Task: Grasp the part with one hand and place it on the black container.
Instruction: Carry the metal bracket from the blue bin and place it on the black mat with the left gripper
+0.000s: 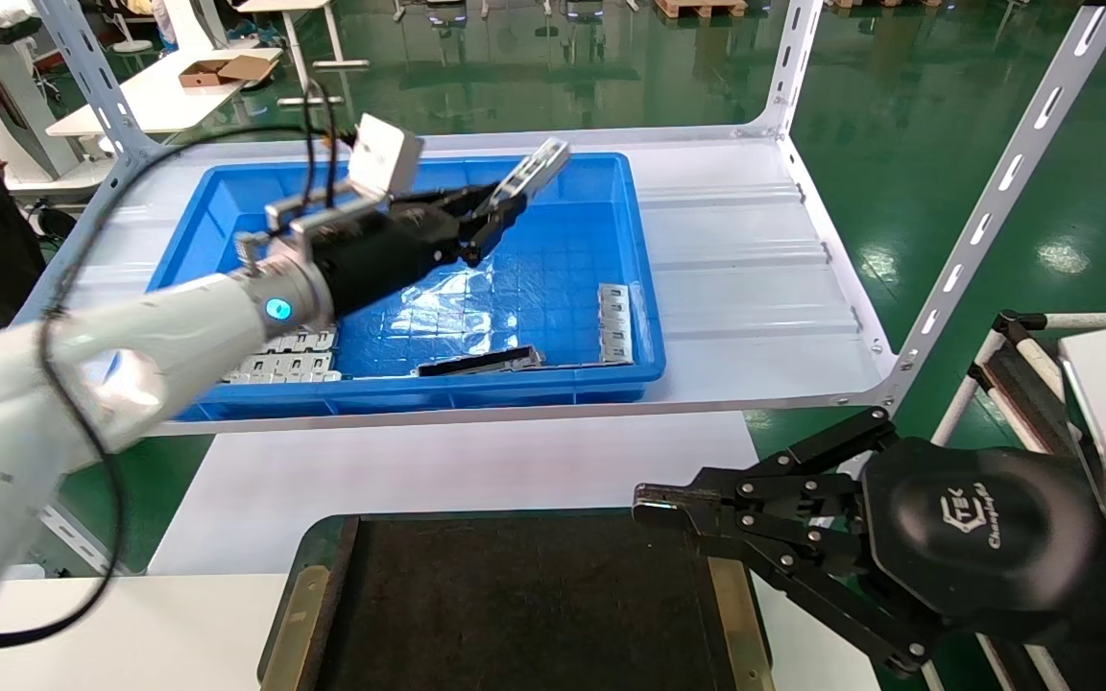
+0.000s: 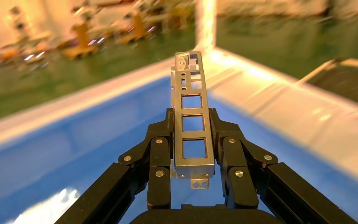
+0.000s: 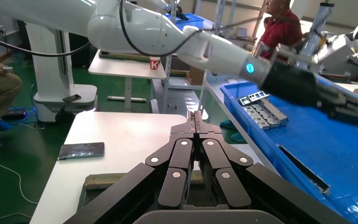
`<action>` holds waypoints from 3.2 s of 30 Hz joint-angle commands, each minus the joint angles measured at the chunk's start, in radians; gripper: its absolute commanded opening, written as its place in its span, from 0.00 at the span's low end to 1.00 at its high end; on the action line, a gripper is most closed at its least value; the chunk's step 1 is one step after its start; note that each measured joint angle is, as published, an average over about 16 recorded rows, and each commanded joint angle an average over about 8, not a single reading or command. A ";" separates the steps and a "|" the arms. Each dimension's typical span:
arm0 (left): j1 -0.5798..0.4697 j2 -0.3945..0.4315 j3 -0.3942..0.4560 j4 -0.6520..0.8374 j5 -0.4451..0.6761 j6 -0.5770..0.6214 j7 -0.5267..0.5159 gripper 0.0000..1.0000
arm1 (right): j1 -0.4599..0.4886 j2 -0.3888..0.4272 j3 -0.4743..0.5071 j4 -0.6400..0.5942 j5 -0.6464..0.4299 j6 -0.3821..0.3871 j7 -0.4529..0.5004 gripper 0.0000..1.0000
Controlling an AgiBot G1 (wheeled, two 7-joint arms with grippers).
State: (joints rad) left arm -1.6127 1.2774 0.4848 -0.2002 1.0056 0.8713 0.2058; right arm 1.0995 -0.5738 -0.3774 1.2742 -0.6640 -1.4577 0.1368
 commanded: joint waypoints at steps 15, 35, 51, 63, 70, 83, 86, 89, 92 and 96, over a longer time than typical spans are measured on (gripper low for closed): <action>0.094 -0.185 -0.011 -0.239 -0.068 0.402 -0.144 0.00 | 0.000 0.000 0.000 0.000 0.000 0.000 0.000 0.00; 0.634 -0.449 0.008 -1.013 -0.070 0.090 -0.575 0.00 | 0.000 0.000 0.000 0.000 0.000 0.000 0.000 0.00; 0.944 -0.346 0.081 -1.155 0.036 -0.420 -0.738 0.00 | 0.000 0.000 -0.001 0.000 0.000 0.000 0.000 0.00; 1.066 -0.184 0.137 -1.148 0.105 -0.760 -0.754 0.00 | 0.000 0.000 -0.001 0.000 0.000 0.000 0.000 0.00; 1.111 -0.112 0.170 -1.139 0.123 -0.942 -0.739 0.00 | 0.000 0.000 -0.001 0.000 0.000 0.000 0.000 0.00; 1.109 -0.002 0.267 -1.074 0.006 -1.217 -0.612 0.00 | 0.000 0.000 -0.001 0.000 0.001 0.000 0.000 0.00; 1.092 0.009 0.296 -1.063 -0.054 -1.254 -0.571 0.00 | 0.000 0.000 -0.001 0.000 0.001 0.000 0.000 0.00; 1.073 0.016 0.323 -1.059 -0.112 -1.285 -0.532 0.00 | 0.000 0.000 -0.001 0.000 0.001 0.000 0.000 0.00; 1.055 0.020 0.346 -1.061 -0.161 -1.309 -0.498 0.00 | 0.000 0.000 -0.001 0.000 0.001 0.000 0.000 0.00; 1.036 0.025 0.368 -1.062 -0.203 -1.330 -0.468 0.00 | 0.000 0.000 -0.001 0.000 0.001 0.000 0.000 0.00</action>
State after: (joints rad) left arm -0.5741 1.3050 0.8478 -1.2569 0.8144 -0.4528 -0.2706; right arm 1.0998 -0.5734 -0.3784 1.2742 -0.6634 -1.4573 0.1363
